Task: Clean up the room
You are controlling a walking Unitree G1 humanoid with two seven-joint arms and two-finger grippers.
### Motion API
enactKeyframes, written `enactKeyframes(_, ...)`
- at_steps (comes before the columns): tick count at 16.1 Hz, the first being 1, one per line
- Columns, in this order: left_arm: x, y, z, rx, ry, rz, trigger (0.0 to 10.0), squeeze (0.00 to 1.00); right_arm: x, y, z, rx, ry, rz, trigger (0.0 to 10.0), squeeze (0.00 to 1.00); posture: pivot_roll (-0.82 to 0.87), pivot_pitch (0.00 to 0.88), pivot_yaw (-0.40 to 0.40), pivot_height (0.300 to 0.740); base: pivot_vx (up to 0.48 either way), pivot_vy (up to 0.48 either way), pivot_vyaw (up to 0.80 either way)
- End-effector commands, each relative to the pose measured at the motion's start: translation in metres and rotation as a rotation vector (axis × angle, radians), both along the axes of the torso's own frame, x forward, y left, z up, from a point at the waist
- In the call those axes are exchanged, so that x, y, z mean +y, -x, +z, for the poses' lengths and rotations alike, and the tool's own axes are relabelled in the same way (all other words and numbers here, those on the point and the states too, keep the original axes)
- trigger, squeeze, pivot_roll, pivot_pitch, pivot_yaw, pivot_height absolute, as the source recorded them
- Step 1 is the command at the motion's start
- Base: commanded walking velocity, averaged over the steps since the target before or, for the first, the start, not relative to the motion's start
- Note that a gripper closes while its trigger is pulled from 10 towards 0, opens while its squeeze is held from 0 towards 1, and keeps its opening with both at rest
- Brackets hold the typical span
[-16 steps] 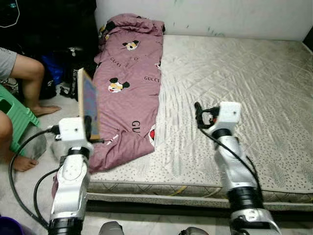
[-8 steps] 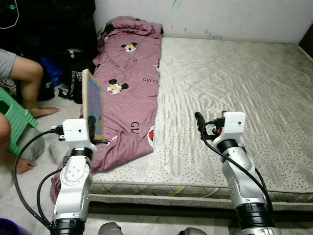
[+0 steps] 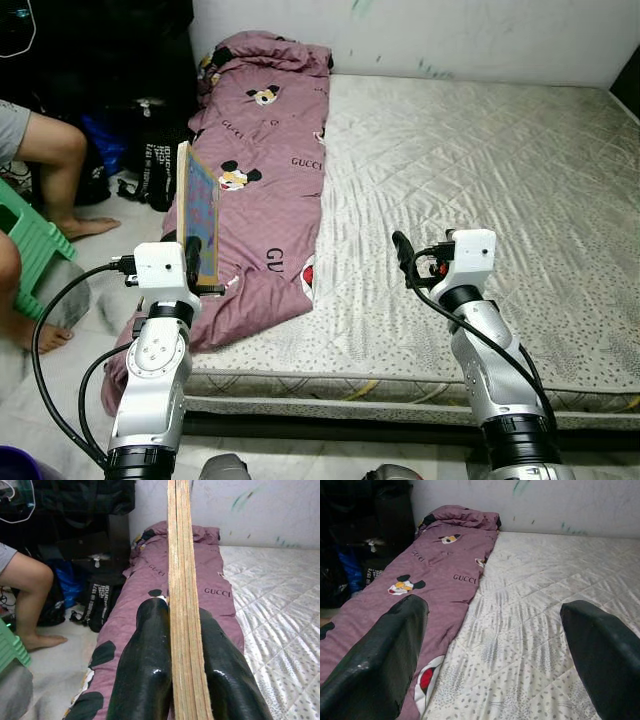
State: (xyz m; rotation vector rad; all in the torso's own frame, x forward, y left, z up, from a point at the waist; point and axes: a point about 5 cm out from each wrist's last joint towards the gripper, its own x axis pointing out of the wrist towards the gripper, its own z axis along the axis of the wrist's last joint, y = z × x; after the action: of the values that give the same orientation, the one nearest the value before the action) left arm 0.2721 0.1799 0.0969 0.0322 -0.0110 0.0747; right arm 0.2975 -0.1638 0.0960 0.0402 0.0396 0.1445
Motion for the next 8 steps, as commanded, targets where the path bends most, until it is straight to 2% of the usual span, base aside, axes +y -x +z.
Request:
enactKeyframes(1,-0.0022,-0.0038,0.0105,-0.052,0.001,-0.016,10.0,0.0,0.0001,-0.0029,0.0038,-0.002,0.003,0.004,10.0,0.0,-0.04,0.0,-0.03,0.74,0.0,0.0,0.0)
enactKeyframes(4,-0.0027,-0.0046,0.0108,-0.051,0.005,-0.02,10.0,0.0,0.0,-0.0037,0.0049,-0.004,0.006,0.003,10.0,0.0,-0.05,0.0,-0.029,0.74,0.0,0.0,0.0)
enactKeyframes(8,-0.0035,-0.0062,0.0114,-0.054,0.005,-0.021,10.0,0.0,0.0005,-0.0058,0.006,-0.006,0.011,0.003,10.0,0.0,-0.05,0.0,-0.032,0.74,0.0,-0.324,0.0)
